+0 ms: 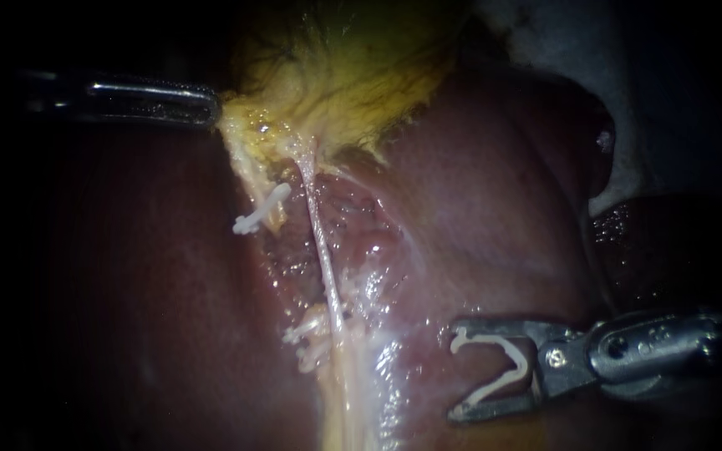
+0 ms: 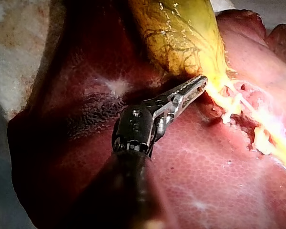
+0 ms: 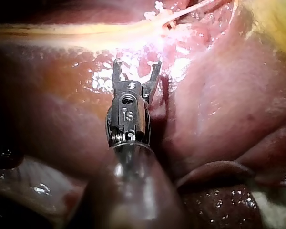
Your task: Clipping first clip right tube
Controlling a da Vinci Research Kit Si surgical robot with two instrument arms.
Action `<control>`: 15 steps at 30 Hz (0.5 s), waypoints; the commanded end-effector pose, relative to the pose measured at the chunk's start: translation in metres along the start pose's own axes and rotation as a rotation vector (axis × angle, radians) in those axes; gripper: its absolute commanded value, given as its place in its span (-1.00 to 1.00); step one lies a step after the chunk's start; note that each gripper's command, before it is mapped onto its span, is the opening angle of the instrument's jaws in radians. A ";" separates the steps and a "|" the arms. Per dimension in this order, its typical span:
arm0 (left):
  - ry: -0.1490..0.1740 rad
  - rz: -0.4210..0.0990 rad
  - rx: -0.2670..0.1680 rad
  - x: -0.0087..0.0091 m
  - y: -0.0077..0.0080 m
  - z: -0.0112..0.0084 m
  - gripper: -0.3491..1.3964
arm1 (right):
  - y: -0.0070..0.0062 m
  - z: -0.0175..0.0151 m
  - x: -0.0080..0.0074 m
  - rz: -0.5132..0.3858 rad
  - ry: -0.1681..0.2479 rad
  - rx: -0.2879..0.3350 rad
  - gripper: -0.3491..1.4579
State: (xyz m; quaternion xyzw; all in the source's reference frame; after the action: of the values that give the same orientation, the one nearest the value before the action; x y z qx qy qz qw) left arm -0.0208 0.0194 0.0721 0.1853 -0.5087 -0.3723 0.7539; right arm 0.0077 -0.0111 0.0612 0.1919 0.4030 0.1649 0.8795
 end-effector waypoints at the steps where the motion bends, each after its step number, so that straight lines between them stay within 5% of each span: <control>1: 0.000 0.000 -0.001 0.0000 0.0000 0.0000 -1.00 | 0.0000 0.0000 0.0000 0.000 0.000 0.000 0.05; 6: 0.000 0.000 -0.001 0.0001 0.0000 0.0000 -1.00 | 0.0007 0.0004 0.0005 0.005 -0.004 0.033 0.05; 10: 0.000 0.000 -0.001 0.0001 0.0000 0.0000 -1.00 | 0.0025 0.0012 0.0015 -0.001 -0.021 0.180 0.05; 15: 0.000 0.001 -0.001 0.0002 0.0000 0.0000 -1.00 | 0.0041 0.0020 0.0016 -0.010 -0.028 0.255 0.04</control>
State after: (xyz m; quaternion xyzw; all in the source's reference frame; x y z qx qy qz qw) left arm -0.0208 0.0193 0.0722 0.1846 -0.5087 -0.3726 0.7539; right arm 0.0097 -0.0070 0.0635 0.3103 0.4086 0.1059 0.8518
